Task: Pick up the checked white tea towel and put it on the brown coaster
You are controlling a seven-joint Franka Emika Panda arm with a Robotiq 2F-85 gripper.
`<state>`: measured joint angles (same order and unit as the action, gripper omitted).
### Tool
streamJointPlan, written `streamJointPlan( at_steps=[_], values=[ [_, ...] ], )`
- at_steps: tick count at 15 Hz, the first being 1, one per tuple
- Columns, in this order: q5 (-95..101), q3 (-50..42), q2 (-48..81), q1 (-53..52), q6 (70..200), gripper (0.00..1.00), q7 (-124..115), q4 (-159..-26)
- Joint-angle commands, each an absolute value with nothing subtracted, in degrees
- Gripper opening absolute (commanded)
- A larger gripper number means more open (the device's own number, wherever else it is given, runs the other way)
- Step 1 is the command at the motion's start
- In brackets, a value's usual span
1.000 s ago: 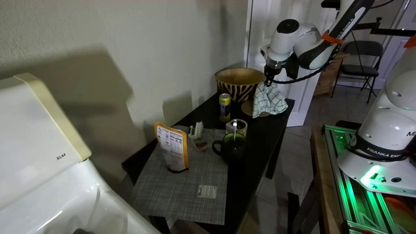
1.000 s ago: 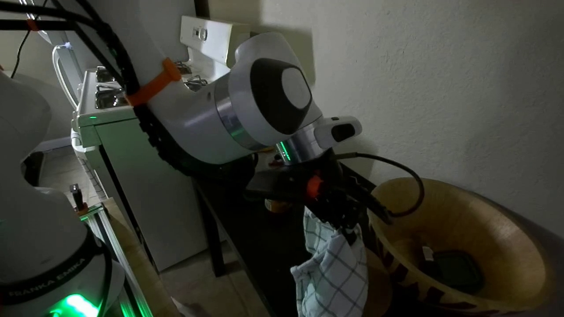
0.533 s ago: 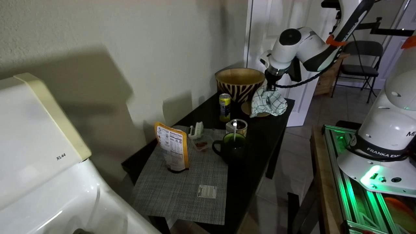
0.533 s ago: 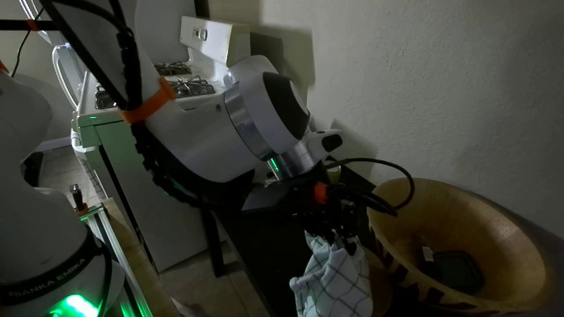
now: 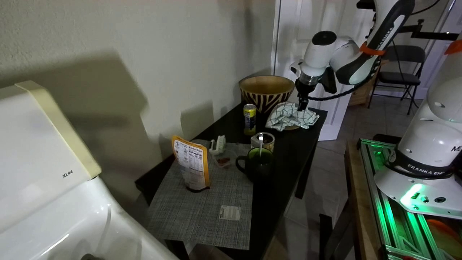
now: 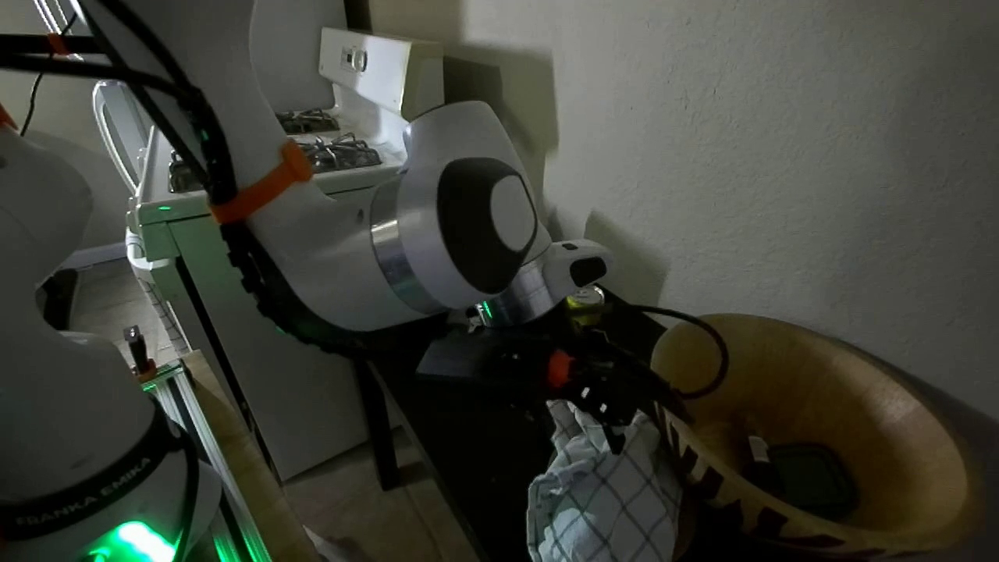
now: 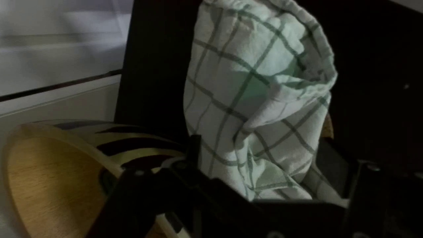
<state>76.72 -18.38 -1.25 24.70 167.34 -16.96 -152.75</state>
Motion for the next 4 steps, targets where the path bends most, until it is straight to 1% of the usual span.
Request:
streamJointPlan(
  at_steps=[1,2,3,4],
  values=[
    [61.3,-20.7,-6.5,25.4,172.8,1.00,-3.6,-161.3],
    [56.8,-21.7,-7.5,24.7,173.0,1.00,-1.7,-163.8],
    [52.1,-21.8,1.4,23.3,176.4,1.00,-1.7,-157.6],
    [59.0,-20.6,-3.5,24.7,172.6,1.00,-4.6,-159.0]
  ],
)
